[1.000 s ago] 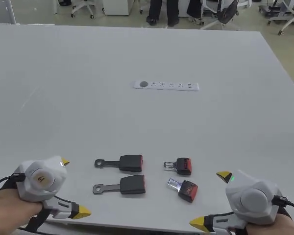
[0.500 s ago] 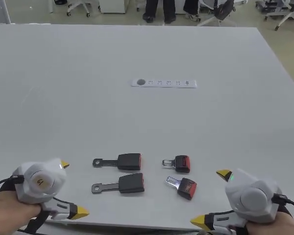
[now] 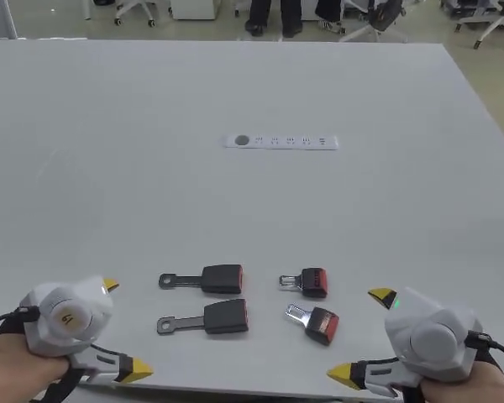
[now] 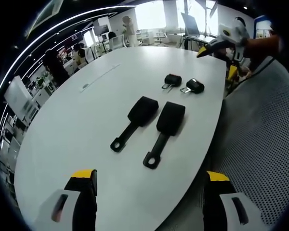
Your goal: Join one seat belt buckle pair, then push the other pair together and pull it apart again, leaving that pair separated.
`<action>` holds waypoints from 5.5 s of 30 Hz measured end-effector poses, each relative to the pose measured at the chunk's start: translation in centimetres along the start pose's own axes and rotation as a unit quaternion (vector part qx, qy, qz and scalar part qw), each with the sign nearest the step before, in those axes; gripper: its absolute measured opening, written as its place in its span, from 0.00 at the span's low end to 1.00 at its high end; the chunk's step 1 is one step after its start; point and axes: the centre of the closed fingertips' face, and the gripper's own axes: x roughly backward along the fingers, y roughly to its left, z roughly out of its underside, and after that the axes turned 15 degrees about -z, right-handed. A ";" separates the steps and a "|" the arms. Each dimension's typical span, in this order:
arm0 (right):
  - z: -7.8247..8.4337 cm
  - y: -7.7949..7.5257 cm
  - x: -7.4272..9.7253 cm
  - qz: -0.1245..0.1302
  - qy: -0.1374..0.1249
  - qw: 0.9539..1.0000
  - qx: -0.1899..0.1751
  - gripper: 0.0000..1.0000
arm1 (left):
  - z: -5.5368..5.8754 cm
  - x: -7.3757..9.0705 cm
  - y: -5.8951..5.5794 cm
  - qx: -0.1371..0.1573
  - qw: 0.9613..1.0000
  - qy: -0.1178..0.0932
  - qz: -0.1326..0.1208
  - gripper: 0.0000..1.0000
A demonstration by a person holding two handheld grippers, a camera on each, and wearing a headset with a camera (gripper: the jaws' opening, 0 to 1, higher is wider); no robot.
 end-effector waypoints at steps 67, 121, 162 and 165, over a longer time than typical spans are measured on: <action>1.1 -1.8 -5.7 -0.058 0.066 0.996 0.003 0.42 | -7.6 -8.3 -7.2 -0.108 0.986 -0.005 0.126 0.43; 2.8 -1.6 -8.5 -0.195 0.185 0.952 0.148 0.34 | -6.4 -9.9 -8.3 -0.214 0.960 -0.007 0.182 0.34; 0.8 -0.1 -10.2 -0.204 0.195 0.946 0.160 0.34 | -6.2 -9.9 -8.7 -0.237 0.953 0.003 0.186 0.33; 0.3 0.0 -10.6 -0.207 0.192 0.945 0.163 0.34 | -6.2 -10.0 -8.7 -0.238 0.953 0.004 0.186 0.33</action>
